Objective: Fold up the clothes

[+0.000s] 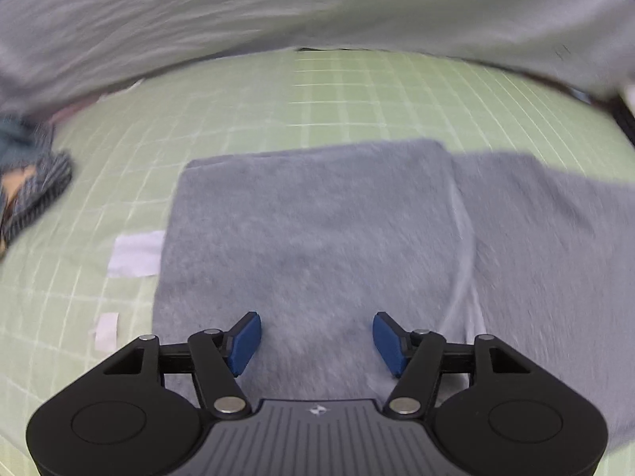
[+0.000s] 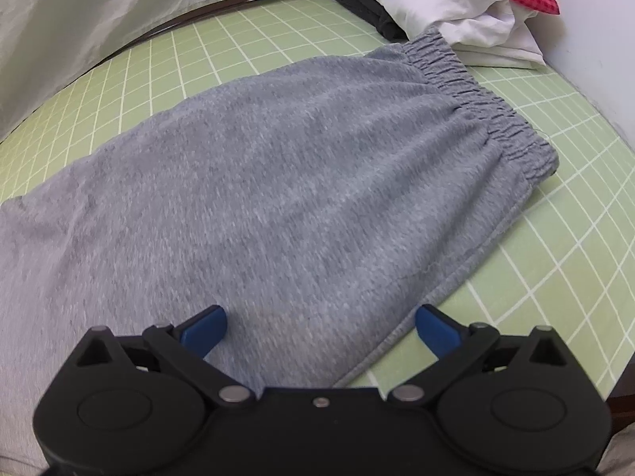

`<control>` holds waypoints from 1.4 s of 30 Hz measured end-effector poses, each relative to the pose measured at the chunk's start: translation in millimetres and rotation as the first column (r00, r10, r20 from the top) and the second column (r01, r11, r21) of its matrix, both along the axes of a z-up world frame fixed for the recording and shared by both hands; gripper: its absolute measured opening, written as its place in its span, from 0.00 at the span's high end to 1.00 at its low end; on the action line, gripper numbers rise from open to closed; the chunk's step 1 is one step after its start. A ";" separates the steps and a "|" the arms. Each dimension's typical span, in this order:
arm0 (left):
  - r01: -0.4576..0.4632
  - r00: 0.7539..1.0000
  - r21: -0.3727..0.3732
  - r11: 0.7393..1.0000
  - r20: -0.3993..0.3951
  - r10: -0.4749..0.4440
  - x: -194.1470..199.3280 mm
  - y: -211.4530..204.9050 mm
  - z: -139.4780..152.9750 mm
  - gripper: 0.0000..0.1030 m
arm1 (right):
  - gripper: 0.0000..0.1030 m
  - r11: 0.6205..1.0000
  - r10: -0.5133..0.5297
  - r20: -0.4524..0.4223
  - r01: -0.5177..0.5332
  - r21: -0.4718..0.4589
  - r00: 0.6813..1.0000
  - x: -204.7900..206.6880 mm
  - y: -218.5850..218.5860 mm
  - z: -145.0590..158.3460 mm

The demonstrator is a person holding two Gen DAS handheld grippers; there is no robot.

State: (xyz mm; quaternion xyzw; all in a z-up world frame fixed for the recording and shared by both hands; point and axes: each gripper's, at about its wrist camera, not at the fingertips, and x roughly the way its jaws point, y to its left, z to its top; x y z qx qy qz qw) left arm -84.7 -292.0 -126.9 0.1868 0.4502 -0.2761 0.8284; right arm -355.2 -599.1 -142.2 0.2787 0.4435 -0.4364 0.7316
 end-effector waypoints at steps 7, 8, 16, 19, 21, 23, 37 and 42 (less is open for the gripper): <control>0.087 0.995 0.061 0.994 0.039 -0.090 -23.0 -10.7 -0.6 0.25 | 0.00 1.000 0.011 0.018 -0.011 -0.012 1.000 -7.6 4.8 0.3; 0.072 0.997 0.063 0.995 0.036 -0.074 -21.6 -9.8 -1.2 0.20 | 0.00 1.000 0.008 0.027 -0.008 -0.013 1.000 -10.1 5.0 0.5; -0.080 0.995 0.019 0.997 -0.059 0.081 -6.2 4.8 -9.6 0.02 | 0.00 0.988 -0.149 0.158 0.154 -0.015 0.976 -54.5 -22.6 2.7; -0.110 0.990 0.033 0.993 -0.085 0.112 -2.5 2.7 -10.4 0.00 | 0.00 0.978 -0.189 0.167 0.200 -0.050 0.968 -69.5 -42.2 0.2; -0.112 0.989 0.047 0.993 -0.091 0.116 -1.3 0.5 -9.2 0.00 | 0.00 0.968 -0.225 0.137 0.237 -0.085 0.965 -75.8 -57.7 -2.8; -0.126 0.986 0.054 0.991 -0.098 0.131 -1.3 -0.6 -8.5 0.00 | 0.00 0.961 -0.237 0.153 0.254 -0.106 0.959 -82.9 -71.7 -3.8; -0.188 0.960 0.127 0.974 -0.187 0.209 13.9 -11.0 -1.7 0.00 | 0.00 0.939 -0.146 0.150 0.185 -0.291 0.978 -57.8 -149.1 -20.1; -0.201 0.958 0.115 0.973 -0.184 0.220 17.9 -12.4 -0.5 0.00 | 0.00 0.933 -0.131 0.156 0.175 -0.313 0.979 -50.0 -140.0 -20.8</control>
